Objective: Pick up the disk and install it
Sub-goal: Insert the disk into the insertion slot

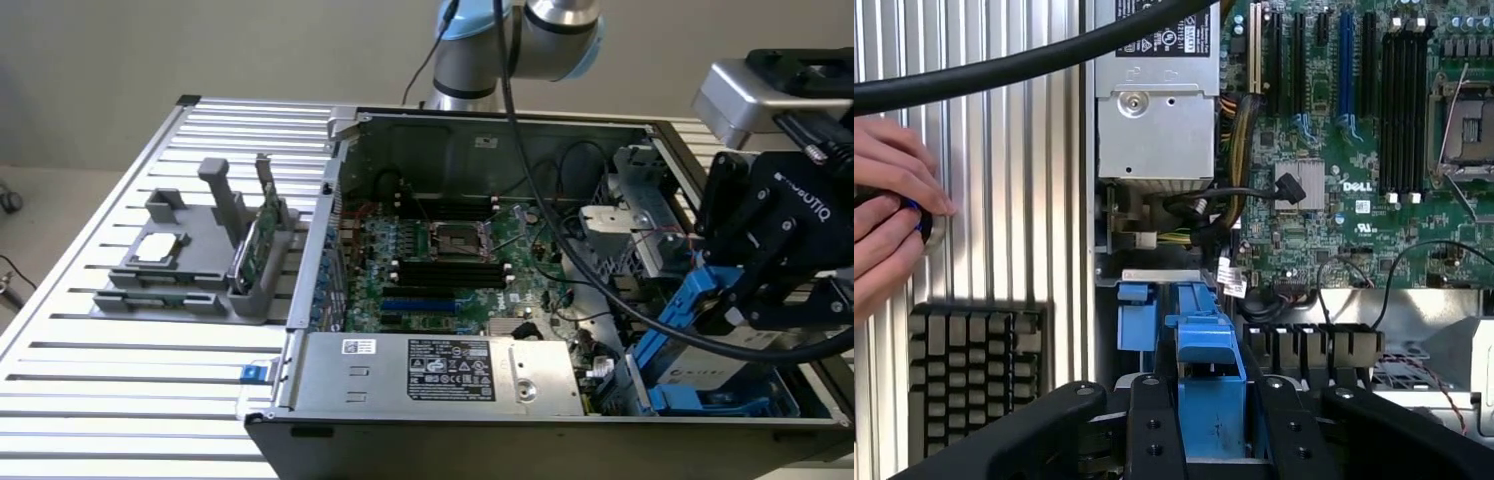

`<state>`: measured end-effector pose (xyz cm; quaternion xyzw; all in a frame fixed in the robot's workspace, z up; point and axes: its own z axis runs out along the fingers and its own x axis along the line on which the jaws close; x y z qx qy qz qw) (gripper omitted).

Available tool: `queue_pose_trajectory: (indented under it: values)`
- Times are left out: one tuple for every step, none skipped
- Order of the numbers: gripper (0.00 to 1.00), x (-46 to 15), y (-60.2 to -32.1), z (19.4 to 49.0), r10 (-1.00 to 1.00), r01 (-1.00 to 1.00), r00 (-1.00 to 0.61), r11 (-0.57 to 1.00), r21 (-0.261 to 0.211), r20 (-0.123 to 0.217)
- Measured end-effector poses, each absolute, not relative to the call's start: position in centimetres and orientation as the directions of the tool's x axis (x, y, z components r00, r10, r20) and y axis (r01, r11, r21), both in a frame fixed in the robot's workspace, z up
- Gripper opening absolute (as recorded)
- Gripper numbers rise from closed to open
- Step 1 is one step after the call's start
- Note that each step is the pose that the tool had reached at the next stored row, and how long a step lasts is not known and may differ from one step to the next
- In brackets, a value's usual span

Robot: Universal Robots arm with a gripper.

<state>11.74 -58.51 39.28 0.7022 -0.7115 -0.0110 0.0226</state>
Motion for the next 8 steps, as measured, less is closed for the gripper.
queue_pose_trajectory:
  values:
    - [0.33, 11.7, -58.5, 39.1, -1.0, -0.999, -0.012, 0.013, 0.048, 0.017]
    - [0.33, 11.7, -58.5, 38.9, -1.0, -0.999, -0.012, 0.013, 0.048, 0.017]
    - [0.33, 11.7, -58.5, 38.8, -1.0, -0.999, -0.012, 0.013, 0.048, 0.017]
    - [0.33, 11.7, -58.5, 38.6, -1.0, -0.999, -0.012, 0.012, 0.048, 0.017]
    - [0.33, 11.7, -58.5, 38.4, -1.0, -0.999, -0.011, 0.012, 0.048, 0.017]
    - [0.33, 11.7, -58.5, 38.2, -1.0, -0.999, -0.011, 0.012, 0.048, 0.017]
    - [0.33, 11.7, -58.5, 38.0, -1.0, -0.999, -0.011, 0.011, 0.048, 0.017]
    - [0.33, 11.7, -58.5, 37.9, -1.0, -0.999, -0.01, 0.011, 0.048, 0.017]
